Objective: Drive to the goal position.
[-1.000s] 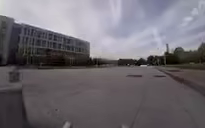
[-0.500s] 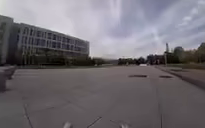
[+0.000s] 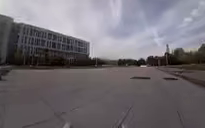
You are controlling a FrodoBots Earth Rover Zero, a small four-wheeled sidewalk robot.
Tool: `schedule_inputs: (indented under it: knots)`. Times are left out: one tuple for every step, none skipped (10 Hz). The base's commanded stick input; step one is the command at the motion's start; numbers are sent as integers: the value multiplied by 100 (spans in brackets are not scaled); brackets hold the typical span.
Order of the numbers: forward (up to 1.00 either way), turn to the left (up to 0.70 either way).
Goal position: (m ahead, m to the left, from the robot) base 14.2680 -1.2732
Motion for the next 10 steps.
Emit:
schedule_inputs:
  knots:
    - [100, -2]
    - [100, 0]
    - [100, 0]
    - [100, 0]
    - [100, 0]
    - [100, -2]
    - [100, -21]
    - [100, -26]
    - [100, -29]
    - [100, -30]
